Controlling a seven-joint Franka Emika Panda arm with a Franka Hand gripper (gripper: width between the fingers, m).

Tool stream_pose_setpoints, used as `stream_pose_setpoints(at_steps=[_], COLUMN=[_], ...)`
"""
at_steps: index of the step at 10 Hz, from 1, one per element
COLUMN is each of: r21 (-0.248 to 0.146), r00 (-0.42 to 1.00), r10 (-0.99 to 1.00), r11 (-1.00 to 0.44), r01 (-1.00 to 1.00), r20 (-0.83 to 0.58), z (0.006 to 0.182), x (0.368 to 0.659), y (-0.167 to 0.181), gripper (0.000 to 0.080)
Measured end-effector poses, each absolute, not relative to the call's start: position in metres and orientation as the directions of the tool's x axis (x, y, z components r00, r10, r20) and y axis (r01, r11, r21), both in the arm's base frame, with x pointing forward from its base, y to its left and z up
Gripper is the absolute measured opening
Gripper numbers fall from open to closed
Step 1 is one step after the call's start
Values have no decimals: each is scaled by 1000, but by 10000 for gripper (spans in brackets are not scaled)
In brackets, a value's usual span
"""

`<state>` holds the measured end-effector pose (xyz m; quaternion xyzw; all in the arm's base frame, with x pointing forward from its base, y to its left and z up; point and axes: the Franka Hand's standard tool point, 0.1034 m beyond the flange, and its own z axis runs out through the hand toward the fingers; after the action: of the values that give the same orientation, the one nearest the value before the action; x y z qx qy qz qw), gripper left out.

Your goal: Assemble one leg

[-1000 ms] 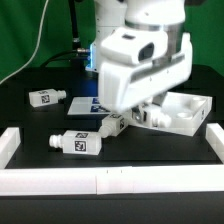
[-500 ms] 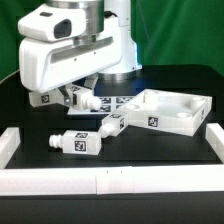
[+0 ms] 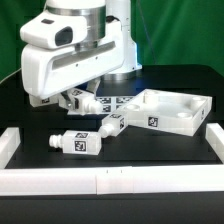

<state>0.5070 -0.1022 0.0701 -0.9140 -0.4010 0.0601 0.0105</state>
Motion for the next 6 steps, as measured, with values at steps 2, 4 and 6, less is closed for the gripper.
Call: stream_pose_setpoints(at_steps=[2,4,6], r21=[-64,-70,-69], r00=[705,727,724], r10=[700,675,678], r11=[-713,-737,-734], r01=[698,672,675], r20=[-118,-129,-127], z=[53,40,40], x=[476,460,462], y=[-127,-139,-137], gripper=[284,284,284])
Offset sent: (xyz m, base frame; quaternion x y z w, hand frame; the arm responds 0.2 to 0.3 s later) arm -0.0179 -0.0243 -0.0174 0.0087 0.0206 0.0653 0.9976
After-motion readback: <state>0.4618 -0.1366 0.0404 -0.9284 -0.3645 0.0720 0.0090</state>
